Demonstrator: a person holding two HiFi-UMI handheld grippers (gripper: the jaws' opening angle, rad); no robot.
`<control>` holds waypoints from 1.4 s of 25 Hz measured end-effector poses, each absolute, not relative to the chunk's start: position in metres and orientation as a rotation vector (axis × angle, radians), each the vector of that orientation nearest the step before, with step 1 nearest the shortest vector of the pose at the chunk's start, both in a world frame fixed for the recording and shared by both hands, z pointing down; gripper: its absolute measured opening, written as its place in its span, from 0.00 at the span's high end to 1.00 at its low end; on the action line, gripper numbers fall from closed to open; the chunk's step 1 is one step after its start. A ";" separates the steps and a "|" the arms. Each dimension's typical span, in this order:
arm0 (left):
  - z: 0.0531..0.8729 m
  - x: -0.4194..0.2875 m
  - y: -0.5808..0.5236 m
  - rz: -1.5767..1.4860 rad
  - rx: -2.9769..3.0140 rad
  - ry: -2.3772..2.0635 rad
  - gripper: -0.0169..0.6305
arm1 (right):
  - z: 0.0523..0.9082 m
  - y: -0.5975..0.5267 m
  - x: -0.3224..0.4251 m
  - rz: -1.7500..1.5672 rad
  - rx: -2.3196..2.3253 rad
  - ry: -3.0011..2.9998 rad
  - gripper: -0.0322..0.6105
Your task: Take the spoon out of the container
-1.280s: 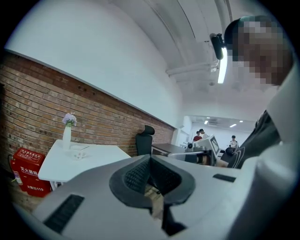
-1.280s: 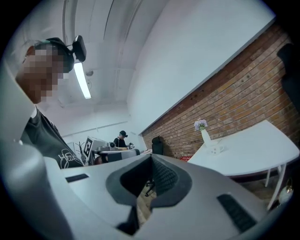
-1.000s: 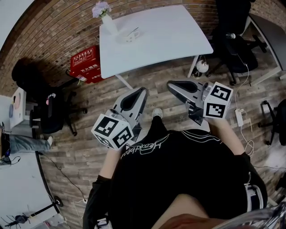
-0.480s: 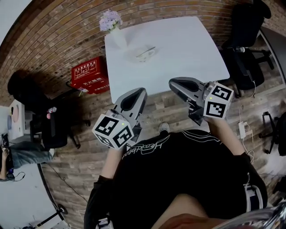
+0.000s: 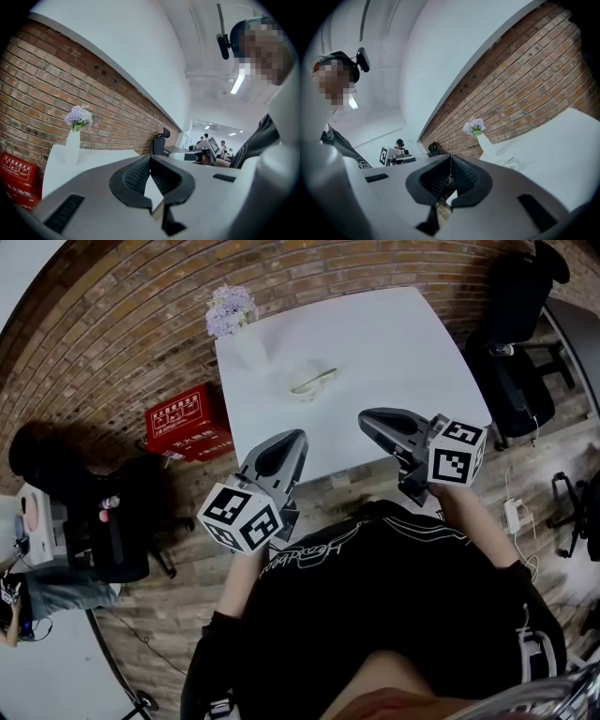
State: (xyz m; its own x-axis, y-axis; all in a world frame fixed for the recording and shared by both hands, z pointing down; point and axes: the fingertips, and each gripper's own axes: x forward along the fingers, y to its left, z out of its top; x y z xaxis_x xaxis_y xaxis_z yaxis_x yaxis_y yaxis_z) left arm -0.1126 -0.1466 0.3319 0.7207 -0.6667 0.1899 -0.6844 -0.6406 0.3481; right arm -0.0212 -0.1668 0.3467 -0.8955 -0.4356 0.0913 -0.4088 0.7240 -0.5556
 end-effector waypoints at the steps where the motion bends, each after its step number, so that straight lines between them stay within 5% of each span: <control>1: 0.334 -0.113 -0.152 0.061 2.525 -1.042 0.97 | 0.351 -0.172 -0.019 -0.918 -0.719 2.871 0.95; 26: 0.420 -0.157 -0.286 0.123 2.277 -1.156 0.97 | 0.475 -0.356 -0.021 -1.224 -0.913 2.822 0.94; 35: 0.437 -0.172 -0.300 0.113 2.209 -1.195 0.97 | 0.515 -0.372 -0.036 -1.367 -0.902 2.801 0.82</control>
